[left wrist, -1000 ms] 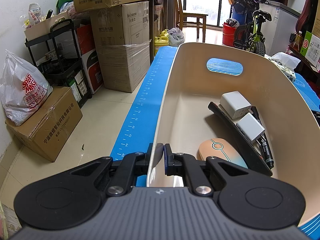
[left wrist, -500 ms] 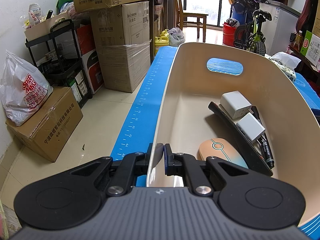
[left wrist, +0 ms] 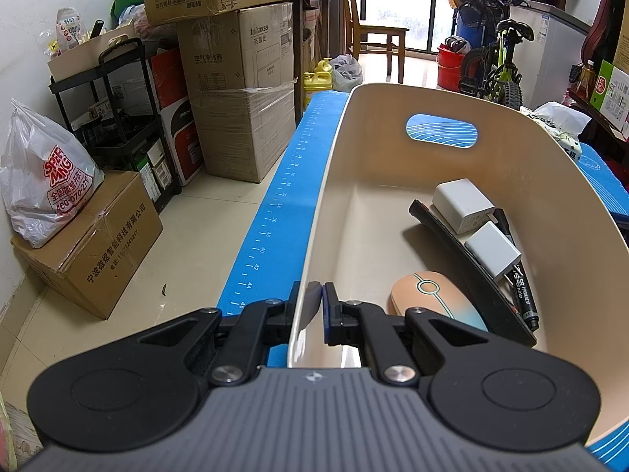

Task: Organize rigid objects
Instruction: 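Move the right tool to the green round tin and grasp it, then carry the green tin into the basket and open the right tool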

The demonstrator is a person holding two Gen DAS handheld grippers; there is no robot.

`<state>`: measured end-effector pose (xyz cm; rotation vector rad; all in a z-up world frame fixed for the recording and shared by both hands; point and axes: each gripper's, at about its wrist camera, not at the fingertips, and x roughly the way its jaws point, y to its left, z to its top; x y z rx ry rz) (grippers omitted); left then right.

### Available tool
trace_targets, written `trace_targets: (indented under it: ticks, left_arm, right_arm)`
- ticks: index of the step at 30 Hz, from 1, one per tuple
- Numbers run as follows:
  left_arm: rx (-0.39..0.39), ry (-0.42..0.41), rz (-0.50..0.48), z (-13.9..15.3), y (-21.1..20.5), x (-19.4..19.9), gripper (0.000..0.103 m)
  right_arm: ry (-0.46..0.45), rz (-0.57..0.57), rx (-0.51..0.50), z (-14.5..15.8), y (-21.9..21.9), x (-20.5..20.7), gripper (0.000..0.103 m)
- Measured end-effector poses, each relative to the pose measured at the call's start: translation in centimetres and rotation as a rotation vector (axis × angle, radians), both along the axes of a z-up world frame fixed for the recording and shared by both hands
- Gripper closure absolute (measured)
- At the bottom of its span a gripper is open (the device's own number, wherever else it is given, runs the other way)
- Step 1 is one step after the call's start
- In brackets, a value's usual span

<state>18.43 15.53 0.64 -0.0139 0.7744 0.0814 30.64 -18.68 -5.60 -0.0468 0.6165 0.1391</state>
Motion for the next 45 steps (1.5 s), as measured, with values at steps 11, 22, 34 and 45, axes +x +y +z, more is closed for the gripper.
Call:
trace_targets:
  ticks: [11,22,34,45]
  left_arm:
    - [0.001,0.000,0.000,0.0,0.0,0.0,0.093]
    - [0.001,0.000,0.000,0.0,0.0,0.0,0.093]
    - [0.001,0.000,0.000,0.0,-0.1,0.0,0.093]
    - [0.003,0.000,0.001,0.0,-0.1,0.0,0.093]
  right_arm:
    - [-0.168,0.060,0.018,6.9,2.0,-4.1,0.050]
    - [-0.289,0.283,-0.019,12.4,9.8,-6.8,0.050]
    - [-0.144,0.438,-0.248,10.6,19.4,-7.0,0.050]
    - [0.096,0.524,-0.413,6.7,23.4,-5.8,0.050]
